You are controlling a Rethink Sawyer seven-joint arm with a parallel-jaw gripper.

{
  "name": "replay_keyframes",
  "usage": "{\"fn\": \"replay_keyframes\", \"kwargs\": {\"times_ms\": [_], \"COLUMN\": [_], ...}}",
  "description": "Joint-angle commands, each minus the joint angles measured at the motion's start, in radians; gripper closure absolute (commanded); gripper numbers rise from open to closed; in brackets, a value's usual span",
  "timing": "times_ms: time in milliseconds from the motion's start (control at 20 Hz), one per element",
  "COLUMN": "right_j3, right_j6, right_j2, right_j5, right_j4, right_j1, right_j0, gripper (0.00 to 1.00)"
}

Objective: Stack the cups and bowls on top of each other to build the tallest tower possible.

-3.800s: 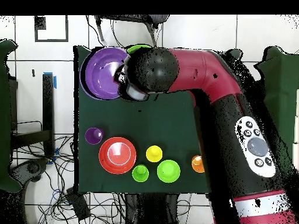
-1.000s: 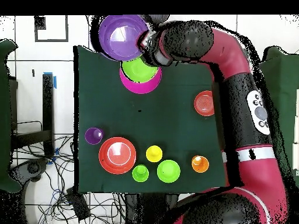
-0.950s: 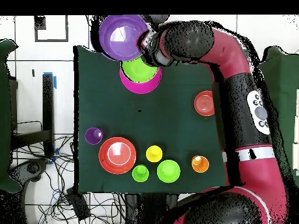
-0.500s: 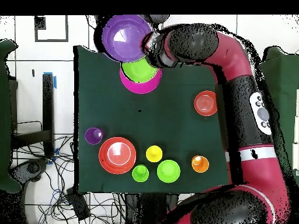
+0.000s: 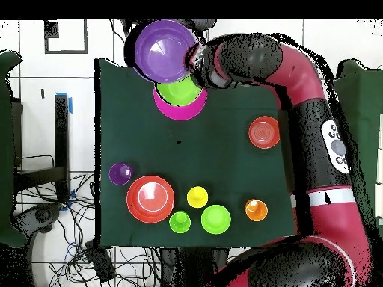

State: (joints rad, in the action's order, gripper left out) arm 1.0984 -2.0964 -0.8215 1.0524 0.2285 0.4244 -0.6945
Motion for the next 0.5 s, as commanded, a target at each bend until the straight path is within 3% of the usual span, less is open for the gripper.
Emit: {"fn": "replay_keyframes", "kwargs": {"times_ms": [50, 500], "right_j3": [-0.050, -0.070], "right_j6": [0.334, 0.373], "right_j2": [-0.019, -0.021], "right_j5": [0.009, 0.009], "right_j4": [0.064, 0.063], "right_j1": [-0.012, -0.041], "right_j0": [-0.016, -0.029], "gripper": [1.00, 1.00]}}
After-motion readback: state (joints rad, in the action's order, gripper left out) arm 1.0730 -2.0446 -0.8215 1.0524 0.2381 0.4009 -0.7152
